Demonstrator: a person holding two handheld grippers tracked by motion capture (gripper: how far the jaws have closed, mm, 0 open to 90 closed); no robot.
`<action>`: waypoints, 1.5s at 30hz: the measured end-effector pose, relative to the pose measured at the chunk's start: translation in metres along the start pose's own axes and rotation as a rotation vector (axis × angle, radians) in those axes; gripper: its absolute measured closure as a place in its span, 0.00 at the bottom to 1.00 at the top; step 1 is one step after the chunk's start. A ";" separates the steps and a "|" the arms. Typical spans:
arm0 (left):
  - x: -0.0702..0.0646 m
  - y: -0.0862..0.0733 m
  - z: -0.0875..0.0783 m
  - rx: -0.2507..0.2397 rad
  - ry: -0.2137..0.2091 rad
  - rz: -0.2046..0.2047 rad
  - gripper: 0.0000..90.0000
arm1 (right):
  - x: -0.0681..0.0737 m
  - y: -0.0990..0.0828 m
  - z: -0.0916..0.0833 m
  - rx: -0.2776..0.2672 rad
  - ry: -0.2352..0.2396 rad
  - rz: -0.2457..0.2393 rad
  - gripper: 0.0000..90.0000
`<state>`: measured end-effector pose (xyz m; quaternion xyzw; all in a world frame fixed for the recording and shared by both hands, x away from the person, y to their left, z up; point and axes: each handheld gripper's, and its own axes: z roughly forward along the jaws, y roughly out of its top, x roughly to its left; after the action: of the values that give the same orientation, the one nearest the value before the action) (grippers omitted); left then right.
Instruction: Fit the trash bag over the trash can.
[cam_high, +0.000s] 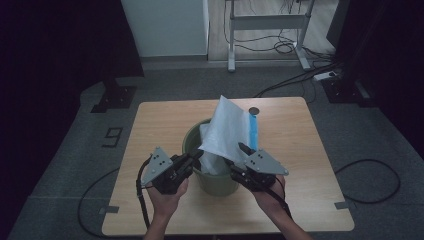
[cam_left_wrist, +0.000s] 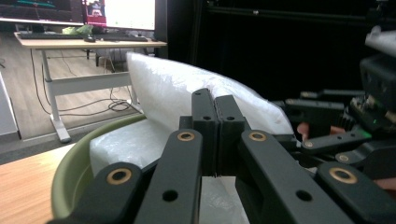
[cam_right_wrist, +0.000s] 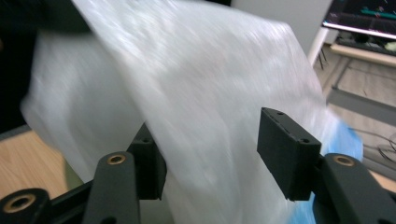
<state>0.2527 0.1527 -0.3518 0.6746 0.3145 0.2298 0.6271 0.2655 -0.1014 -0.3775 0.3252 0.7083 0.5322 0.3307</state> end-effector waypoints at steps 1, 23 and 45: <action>0.001 0.000 -0.001 -0.004 0.004 -0.004 0.99 | -0.003 -0.003 -0.001 0.006 -0.011 0.010 0.48; 0.035 -0.006 -0.033 -0.085 0.066 -0.122 0.98 | -0.024 -0.026 -0.024 -0.021 -0.030 0.060 0.84; 0.071 -0.039 -0.076 -0.097 0.083 -0.235 0.99 | -0.113 -0.054 -0.029 0.066 -0.210 0.147 0.97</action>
<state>0.2440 0.2571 -0.3879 0.5919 0.4055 0.1975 0.6680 0.3000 -0.2207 -0.4096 0.4408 0.6612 0.4942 0.3524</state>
